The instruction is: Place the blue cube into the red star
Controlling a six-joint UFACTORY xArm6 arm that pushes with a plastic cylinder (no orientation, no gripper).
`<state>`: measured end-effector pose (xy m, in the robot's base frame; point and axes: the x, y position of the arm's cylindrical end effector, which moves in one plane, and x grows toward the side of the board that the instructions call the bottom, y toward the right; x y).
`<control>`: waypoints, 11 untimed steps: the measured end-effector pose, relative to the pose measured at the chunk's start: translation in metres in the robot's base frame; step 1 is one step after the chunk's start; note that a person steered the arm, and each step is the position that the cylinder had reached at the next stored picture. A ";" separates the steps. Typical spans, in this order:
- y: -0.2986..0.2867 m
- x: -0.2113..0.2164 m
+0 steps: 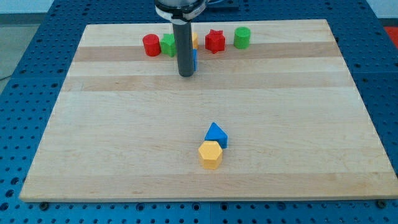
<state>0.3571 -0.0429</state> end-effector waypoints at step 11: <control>0.018 0.030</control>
